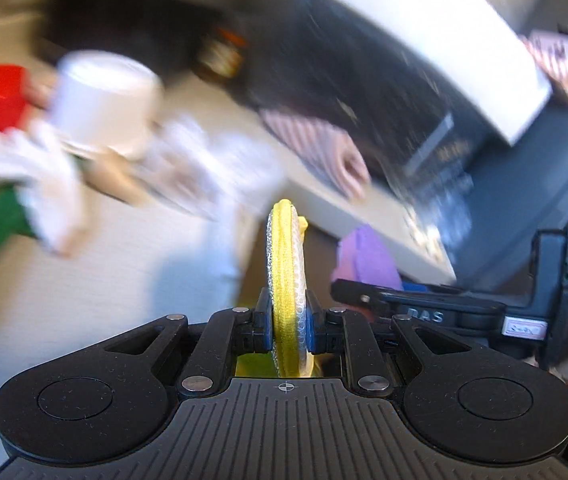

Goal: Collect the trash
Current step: 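Carry sponge and scrubber down into the green bin and open both grippers, then raise both empty grippers back up to the counter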

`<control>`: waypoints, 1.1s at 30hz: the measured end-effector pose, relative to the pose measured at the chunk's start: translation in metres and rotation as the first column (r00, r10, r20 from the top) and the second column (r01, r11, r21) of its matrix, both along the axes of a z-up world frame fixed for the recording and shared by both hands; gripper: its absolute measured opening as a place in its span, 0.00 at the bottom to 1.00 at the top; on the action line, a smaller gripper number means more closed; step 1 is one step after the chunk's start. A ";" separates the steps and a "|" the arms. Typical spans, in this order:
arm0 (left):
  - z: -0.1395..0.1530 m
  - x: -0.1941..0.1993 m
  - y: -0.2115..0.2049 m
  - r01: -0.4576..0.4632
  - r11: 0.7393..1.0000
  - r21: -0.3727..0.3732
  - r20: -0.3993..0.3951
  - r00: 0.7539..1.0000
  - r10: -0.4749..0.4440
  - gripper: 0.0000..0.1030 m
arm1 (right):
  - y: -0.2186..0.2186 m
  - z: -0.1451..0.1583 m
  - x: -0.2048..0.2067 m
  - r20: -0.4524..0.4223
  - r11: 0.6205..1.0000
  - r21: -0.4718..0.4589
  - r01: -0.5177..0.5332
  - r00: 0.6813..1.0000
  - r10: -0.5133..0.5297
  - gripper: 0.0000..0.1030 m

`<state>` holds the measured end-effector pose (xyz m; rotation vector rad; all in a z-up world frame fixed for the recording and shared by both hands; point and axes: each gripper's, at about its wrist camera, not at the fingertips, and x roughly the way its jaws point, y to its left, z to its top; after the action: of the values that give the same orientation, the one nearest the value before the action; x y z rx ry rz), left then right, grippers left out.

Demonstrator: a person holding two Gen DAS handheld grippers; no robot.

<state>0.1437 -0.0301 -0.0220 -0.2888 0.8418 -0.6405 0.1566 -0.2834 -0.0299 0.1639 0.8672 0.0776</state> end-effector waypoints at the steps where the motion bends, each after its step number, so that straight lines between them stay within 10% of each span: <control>1: -0.006 0.004 -0.013 0.027 1.000 0.007 -0.022 0.999 -0.027 0.18 | -0.010 -0.009 0.001 -0.026 1.000 0.009 0.017 1.000 -0.016 0.78; 6: -0.047 0.040 -0.072 0.109 0.988 0.106 -0.135 0.986 -0.094 0.18 | -0.065 -0.079 0.014 -0.237 0.988 0.112 0.103 0.969 -0.074 0.79; 13: -0.095 0.082 -0.123 0.161 0.959 0.235 -0.223 0.969 -0.108 0.21 | -0.122 -0.216 0.049 -0.556 0.910 0.284 0.303 0.825 -0.101 0.79; 21: -0.107 0.085 -0.126 0.139 0.950 0.279 -0.246 0.967 -0.070 0.22 | -0.136 -0.251 0.048 -0.598 0.897 0.278 0.345 0.793 -0.120 0.79; 27: -0.111 0.082 -0.124 0.118 0.956 0.270 -0.258 0.965 -0.046 0.22 | -0.154 -0.279 0.061 -0.641 0.798 0.414 0.438 0.763 -0.086 0.85; 33: -0.113 0.078 -0.134 0.132 0.950 0.283 -0.262 0.964 -0.056 0.22 | -0.141 -0.373 0.084 -0.810 0.737 0.371 0.564 0.585 -0.040 0.89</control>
<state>0.2222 -0.1640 -0.1351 -0.0540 1.1879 -0.5627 0.2404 -0.4239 -0.4028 1.0404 1.6525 -0.0805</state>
